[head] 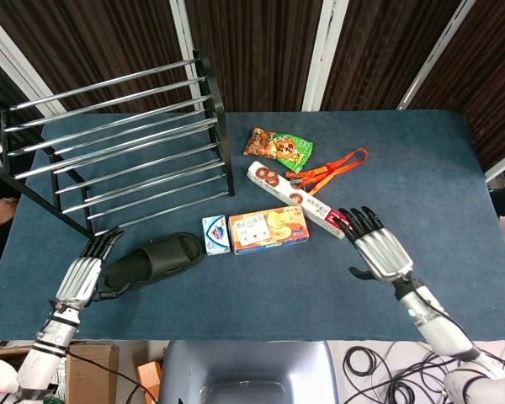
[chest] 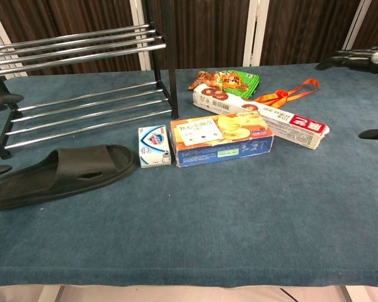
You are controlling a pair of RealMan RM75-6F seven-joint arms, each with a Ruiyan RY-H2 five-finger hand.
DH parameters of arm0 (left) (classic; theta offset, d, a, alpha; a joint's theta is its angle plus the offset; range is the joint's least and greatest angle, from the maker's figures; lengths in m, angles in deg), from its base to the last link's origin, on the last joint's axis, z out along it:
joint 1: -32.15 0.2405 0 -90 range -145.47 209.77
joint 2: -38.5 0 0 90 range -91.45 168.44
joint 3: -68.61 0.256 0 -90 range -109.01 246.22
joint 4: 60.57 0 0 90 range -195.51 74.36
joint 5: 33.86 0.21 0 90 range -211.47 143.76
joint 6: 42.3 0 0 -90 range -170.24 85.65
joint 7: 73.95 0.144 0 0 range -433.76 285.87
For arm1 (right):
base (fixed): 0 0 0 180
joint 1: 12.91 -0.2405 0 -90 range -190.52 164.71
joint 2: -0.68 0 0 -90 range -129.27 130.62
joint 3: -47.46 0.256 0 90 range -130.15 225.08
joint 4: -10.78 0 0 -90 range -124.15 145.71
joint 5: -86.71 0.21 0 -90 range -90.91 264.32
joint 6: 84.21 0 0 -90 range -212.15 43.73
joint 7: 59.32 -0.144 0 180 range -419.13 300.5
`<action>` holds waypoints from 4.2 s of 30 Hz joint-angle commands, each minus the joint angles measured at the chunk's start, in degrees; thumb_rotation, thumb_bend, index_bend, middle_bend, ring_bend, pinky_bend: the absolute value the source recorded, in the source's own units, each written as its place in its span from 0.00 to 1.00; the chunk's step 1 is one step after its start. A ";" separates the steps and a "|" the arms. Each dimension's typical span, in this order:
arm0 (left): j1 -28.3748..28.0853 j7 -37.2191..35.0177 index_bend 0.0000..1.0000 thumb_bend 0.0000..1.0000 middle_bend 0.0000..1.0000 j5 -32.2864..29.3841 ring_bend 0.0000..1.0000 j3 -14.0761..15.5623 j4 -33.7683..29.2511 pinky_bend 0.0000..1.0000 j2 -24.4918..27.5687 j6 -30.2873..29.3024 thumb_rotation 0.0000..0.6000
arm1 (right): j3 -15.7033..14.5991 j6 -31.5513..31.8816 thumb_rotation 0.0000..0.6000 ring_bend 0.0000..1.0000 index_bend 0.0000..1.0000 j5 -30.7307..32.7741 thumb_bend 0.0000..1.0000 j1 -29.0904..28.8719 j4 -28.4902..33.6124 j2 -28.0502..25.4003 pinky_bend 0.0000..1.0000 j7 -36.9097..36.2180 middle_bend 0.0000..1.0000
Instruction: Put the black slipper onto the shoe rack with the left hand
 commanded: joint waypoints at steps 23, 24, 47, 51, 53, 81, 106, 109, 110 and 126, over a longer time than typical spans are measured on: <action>-2.99 1.90 0.00 0.20 0.00 -12.22 0.00 -3.97 4.95 0.07 -4.32 15.64 1.00 | -6.96 19.48 1.00 0.00 0.00 -14.03 0.11 16.21 -11.48 -2.04 0.00 -15.19 0.00; -3.10 1.72 0.00 0.20 0.00 -12.44 0.00 -4.15 5.06 0.07 -4.39 15.91 1.00 | -6.88 19.24 1.00 0.00 0.00 -14.04 0.11 16.19 -11.54 -2.08 0.00 -15.38 0.00; -4.33 5.49 0.00 0.21 0.05 -22.36 0.07 -5.83 6.26 0.29 -5.88 23.34 1.00 | -5.81 17.35 1.00 0.00 0.00 -15.05 0.11 17.08 -12.00 -3.33 0.00 -18.40 0.00; -4.67 6.37 0.09 0.24 0.23 -24.25 0.26 -5.86 5.54 0.48 -5.37 24.96 1.00 | -5.66 17.26 1.00 0.00 0.00 -15.27 0.11 17.22 -12.23 -3.31 0.00 -18.88 0.00; -5.06 6.93 0.16 0.25 0.32 -25.56 0.36 -5.81 5.20 0.56 -4.91 26.39 1.00 | -5.62 17.16 1.00 0.00 0.00 -15.36 0.11 17.28 -12.35 -3.30 0.00 -19.08 0.00; -6.66 4.46 0.42 0.32 0.61 -37.14 0.70 -16.50 -11.66 0.93 0.50 19.87 1.00 | -5.73 17.08 1.00 0.00 0.00 -17.19 0.11 18.09 -14.14 -2.81 0.00 -21.28 0.00; -7.49 0.26 0.48 0.33 0.67 -29.87 0.76 -17.60 0.58 1.00 -12.30 11.35 1.00 | -6.04 16.66 1.00 0.00 0.00 -18.47 0.11 18.10 -13.82 -2.86 0.00 -21.16 0.00; -9.16 -1.52 0.47 0.33 0.67 -31.55 0.76 -20.87 5.73 0.99 -15.79 11.11 1.00 | -6.04 16.96 1.00 0.00 0.00 -18.39 0.11 18.31 -14.09 -2.94 0.00 -21.67 0.00; -9.57 -2.12 0.47 0.33 0.67 -31.75 0.76 -21.80 7.11 0.99 -16.60 10.83 1.00 | -6.04 16.97 1.00 0.00 0.00 -18.33 0.11 18.34 -14.21 -2.96 0.00 -21.84 0.00; -18.46 0.55 0.47 0.36 0.66 -39.28 0.75 -30.43 35.59 0.98 -29.25 13.56 1.00 | -6.46 16.18 1.00 0.00 0.00 -19.03 0.11 18.18 -13.91 -2.89 0.00 -20.92 0.00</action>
